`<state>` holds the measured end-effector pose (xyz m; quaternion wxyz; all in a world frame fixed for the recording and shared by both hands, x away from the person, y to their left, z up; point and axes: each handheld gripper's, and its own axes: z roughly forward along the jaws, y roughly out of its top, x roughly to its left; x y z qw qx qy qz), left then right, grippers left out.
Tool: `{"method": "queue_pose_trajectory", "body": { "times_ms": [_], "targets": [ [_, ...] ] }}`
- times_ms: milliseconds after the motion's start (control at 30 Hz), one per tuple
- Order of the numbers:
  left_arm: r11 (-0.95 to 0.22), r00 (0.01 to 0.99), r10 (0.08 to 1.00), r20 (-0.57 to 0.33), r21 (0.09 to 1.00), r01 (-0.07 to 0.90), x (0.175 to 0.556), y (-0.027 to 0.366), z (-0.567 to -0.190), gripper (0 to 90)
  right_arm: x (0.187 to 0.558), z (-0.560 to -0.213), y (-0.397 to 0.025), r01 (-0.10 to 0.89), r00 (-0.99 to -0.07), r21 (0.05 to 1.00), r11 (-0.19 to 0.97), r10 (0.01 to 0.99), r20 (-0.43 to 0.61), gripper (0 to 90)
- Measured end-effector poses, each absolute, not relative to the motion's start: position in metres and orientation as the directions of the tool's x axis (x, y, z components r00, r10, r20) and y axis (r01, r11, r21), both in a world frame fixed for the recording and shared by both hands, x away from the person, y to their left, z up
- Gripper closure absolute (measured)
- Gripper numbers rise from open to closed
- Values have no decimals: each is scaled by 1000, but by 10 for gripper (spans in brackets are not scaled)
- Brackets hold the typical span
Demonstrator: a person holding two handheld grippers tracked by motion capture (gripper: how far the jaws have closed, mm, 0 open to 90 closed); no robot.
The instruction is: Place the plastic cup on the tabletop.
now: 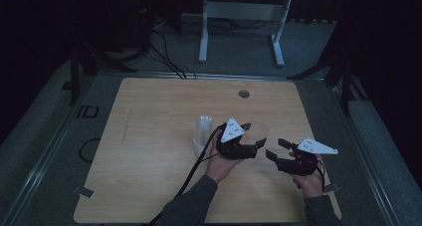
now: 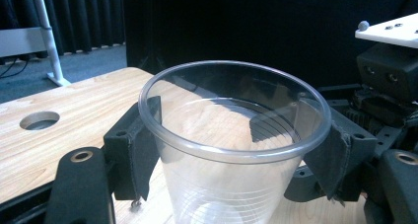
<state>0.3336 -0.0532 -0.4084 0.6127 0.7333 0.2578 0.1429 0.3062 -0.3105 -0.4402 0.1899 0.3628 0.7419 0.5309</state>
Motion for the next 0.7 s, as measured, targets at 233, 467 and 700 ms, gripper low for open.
{"method": "queue_pose_trajectory", "body": {
  "times_ms": [233, 467, 700],
  "targets": [
    [-119, 824, 558, -99, 973, 197, 333, -53, -410, 279, 306, -442, -310, 340, -664, 925, 171, 740, 107, 268],
    [-117, 822, 563, -91, 975, 188, 331, -53, -411, 279, 306, -443, -312, 336, -659, 928, 163, 744, 108, 269],
    [-118, 820, 566, -86, 976, 185, 330, -54, -413, 279, 304, -443, -313, 331, -655, 932, 152, 748, 111, 272]
  ]
}}
